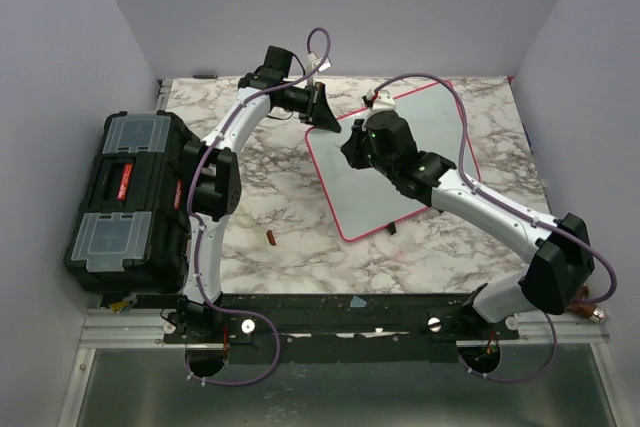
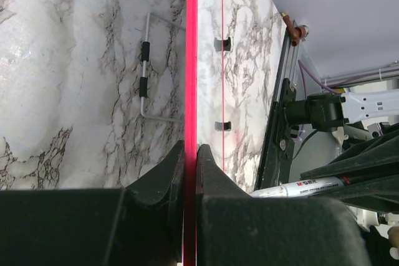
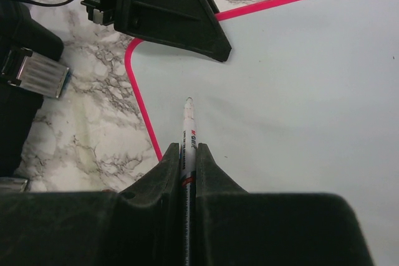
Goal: Write a sentence on the whiteboard
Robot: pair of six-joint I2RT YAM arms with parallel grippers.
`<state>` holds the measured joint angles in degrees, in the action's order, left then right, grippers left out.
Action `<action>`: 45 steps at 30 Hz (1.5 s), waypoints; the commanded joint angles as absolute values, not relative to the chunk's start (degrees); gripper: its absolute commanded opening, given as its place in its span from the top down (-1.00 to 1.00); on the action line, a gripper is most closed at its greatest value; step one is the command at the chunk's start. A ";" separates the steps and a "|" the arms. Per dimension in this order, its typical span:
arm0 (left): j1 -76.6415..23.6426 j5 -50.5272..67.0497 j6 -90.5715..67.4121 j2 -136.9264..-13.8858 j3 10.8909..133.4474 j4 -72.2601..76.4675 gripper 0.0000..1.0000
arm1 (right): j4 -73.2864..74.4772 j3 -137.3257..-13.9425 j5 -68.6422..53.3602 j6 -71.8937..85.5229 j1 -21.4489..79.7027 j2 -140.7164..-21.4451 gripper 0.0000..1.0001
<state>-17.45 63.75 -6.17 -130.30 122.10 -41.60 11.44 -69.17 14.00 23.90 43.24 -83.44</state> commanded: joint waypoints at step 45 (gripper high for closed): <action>-17.75 62.93 0.27 -129.38 120.32 -37.88 1.00 | 11.64 -72.54 15.25 23.00 46.06 -92.55 0.99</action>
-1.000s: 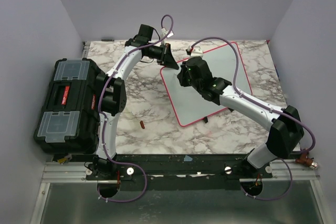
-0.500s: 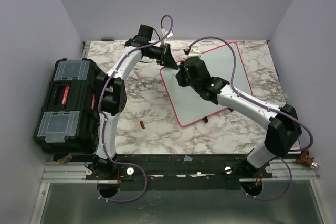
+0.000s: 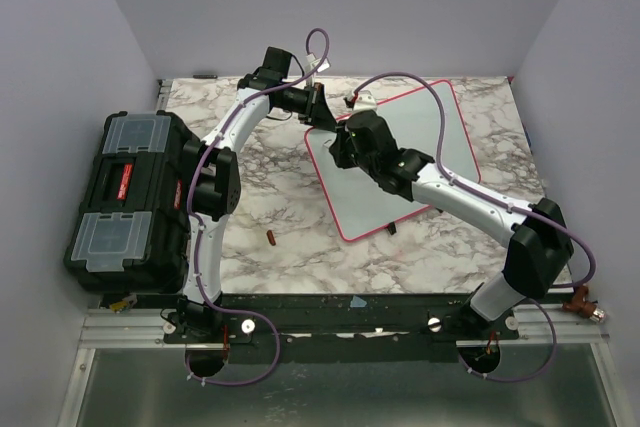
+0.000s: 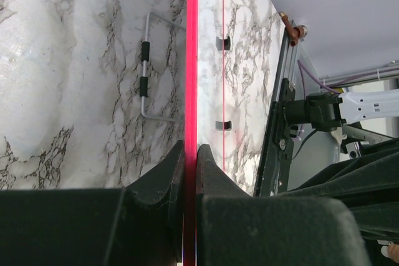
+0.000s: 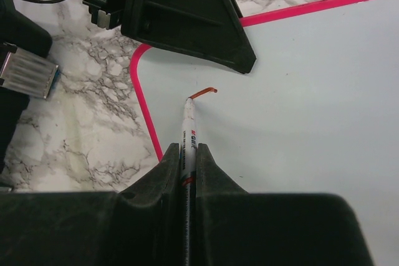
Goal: Write a sentence on the whiteboard
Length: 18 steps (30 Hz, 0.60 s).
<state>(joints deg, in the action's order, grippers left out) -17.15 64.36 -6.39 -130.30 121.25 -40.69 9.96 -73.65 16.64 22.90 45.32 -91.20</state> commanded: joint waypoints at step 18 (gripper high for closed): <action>-17.75 62.93 0.31 -129.33 120.15 -37.89 1.00 | 14.34 -66.61 16.30 23.95 47.11 -87.84 0.99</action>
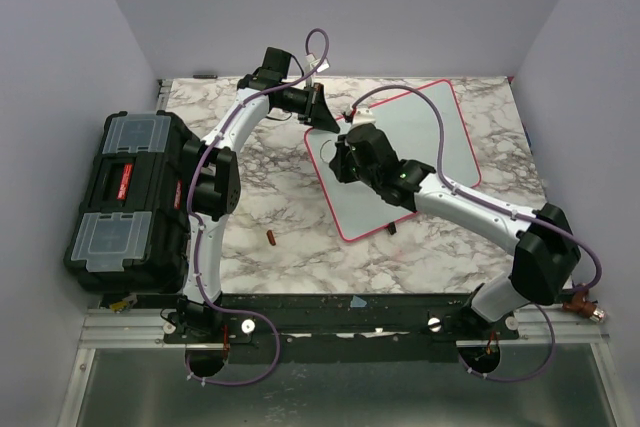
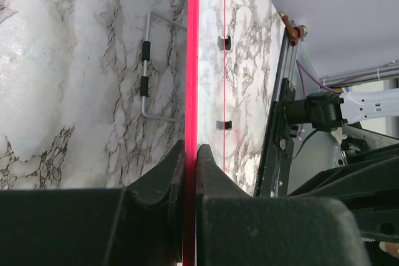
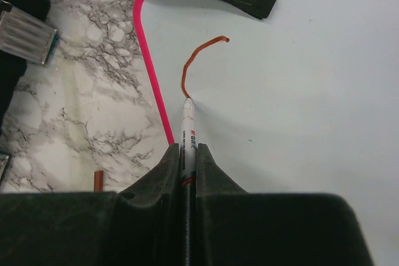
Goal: Write a sentence on the whiteboard
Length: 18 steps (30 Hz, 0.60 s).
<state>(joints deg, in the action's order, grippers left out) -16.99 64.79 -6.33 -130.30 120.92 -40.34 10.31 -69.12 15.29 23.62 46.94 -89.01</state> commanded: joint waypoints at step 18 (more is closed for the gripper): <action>-17.75 63.19 0.35 -129.02 119.79 -37.79 1.00 | 16.00 -67.07 25.96 25.04 47.11 -85.61 0.99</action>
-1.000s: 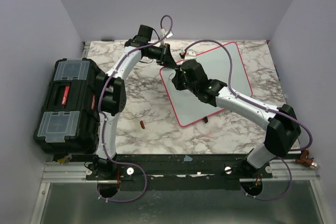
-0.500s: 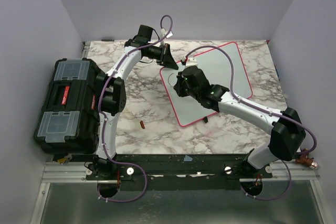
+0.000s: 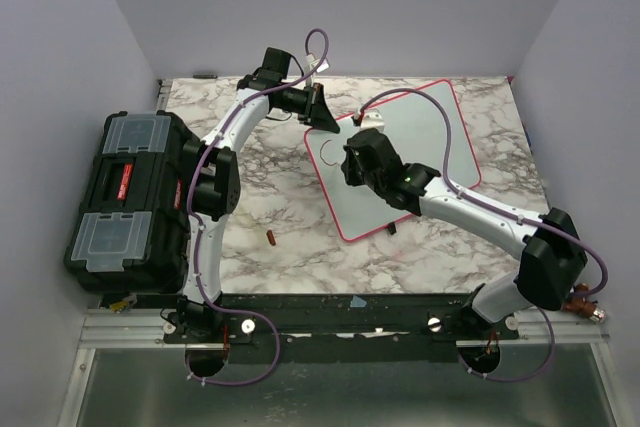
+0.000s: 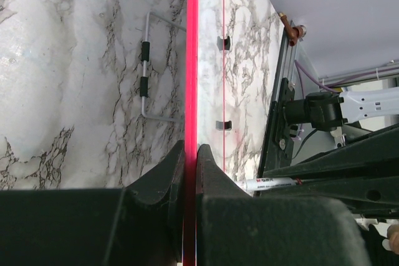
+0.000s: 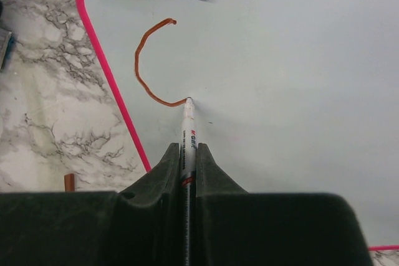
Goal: Write a sentence on the whiteboard
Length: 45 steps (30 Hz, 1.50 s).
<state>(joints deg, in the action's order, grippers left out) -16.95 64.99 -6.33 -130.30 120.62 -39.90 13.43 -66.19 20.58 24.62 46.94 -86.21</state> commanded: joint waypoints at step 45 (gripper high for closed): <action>-17.75 63.85 -0.26 -128.59 118.45 -36.65 1.00 | 8.62 -72.07 30.57 24.08 47.11 -90.65 0.99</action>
<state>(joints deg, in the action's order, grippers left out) -16.84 65.63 -6.79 -129.86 119.52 -38.70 9.43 -69.67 28.80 24.38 46.94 -89.12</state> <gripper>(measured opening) 0.069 0.114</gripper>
